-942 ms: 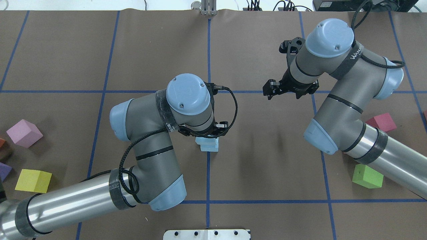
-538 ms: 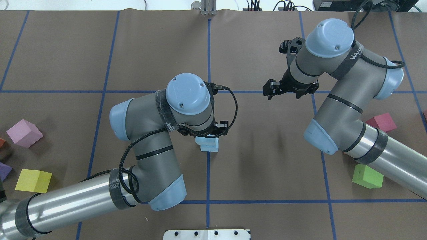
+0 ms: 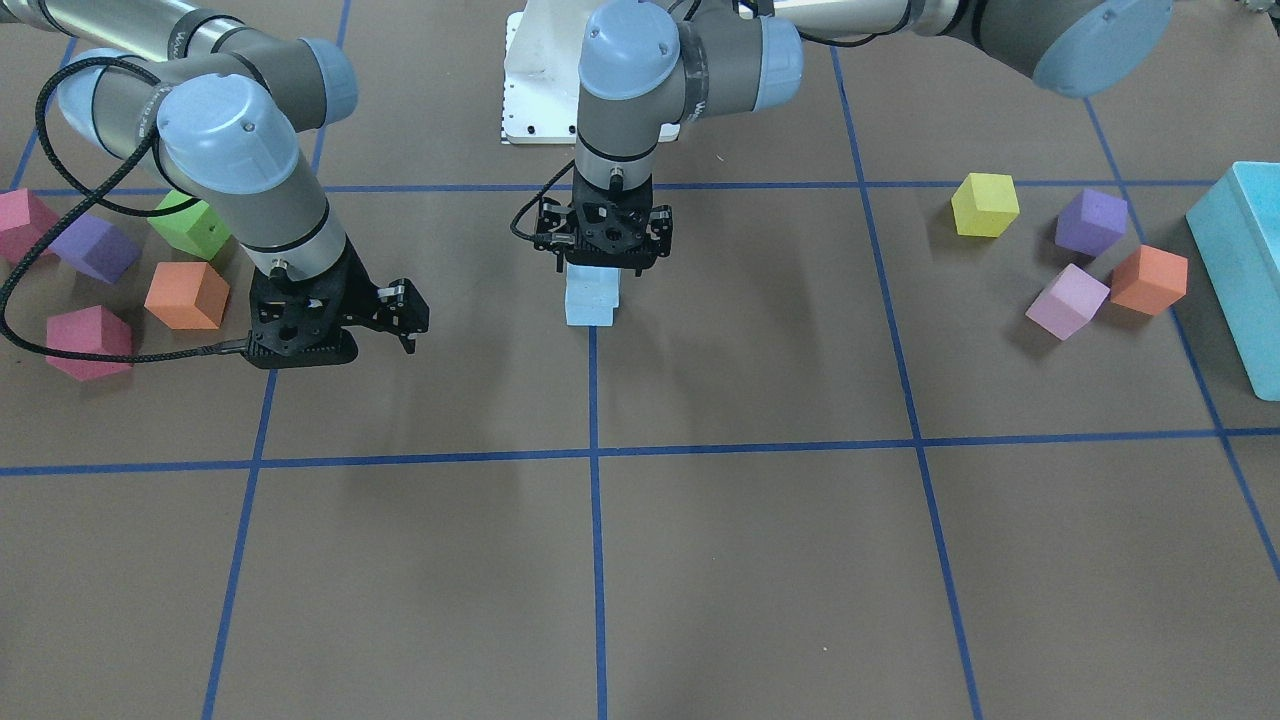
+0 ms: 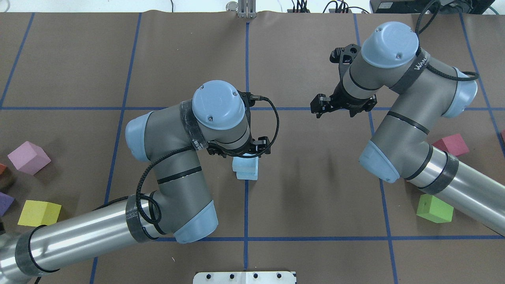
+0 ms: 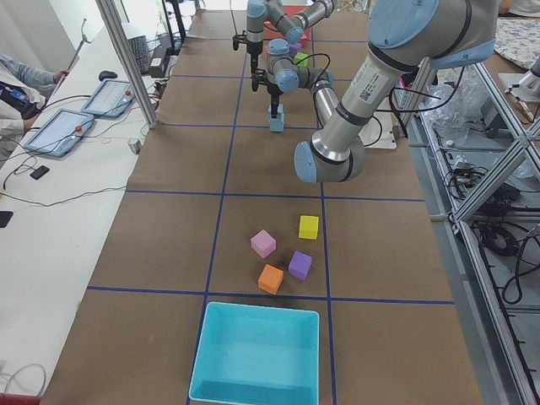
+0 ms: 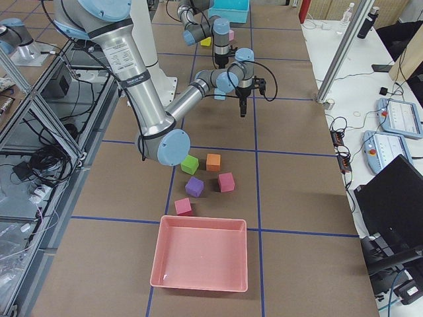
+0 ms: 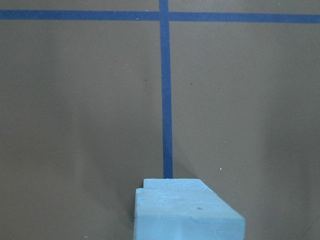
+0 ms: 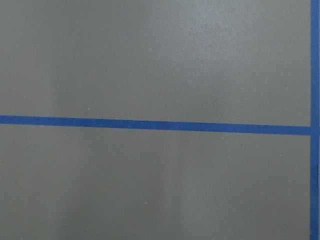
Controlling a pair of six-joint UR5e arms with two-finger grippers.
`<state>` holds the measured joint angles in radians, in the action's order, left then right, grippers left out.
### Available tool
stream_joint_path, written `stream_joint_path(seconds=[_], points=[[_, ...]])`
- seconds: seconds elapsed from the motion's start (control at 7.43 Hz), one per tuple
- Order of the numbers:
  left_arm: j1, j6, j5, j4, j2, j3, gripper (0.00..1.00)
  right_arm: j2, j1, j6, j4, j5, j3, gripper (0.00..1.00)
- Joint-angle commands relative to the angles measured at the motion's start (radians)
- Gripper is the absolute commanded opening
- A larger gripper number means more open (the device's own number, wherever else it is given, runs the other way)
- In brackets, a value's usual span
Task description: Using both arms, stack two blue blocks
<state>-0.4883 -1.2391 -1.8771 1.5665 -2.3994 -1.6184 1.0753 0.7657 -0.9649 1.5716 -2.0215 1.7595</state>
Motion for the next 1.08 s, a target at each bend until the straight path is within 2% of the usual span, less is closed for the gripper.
stream_joint_path(seconds=[0.0,0.13,0.4,0.67,0.94], points=[[-0.073,0.027,-0.090,0.000,0.011,-0.018,0.98,-0.002,0.001,0.000,-0.001,-0.008,0.015,1.00],[-0.105,0.064,-0.138,-0.002,0.013,-0.021,0.98,-0.002,0.003,0.000,-0.001,-0.006,0.015,1.00],[-0.189,0.189,-0.155,0.003,0.066,-0.024,0.98,0.026,0.042,0.068,-0.002,-0.006,0.024,1.00],[-0.358,0.362,-0.268,-0.002,0.167,-0.052,0.98,0.122,0.182,0.321,-0.001,-0.055,0.048,1.00],[-0.522,0.532,-0.361,-0.003,0.276,-0.107,0.99,0.197,0.312,0.386,-0.002,-0.133,0.057,1.00]])
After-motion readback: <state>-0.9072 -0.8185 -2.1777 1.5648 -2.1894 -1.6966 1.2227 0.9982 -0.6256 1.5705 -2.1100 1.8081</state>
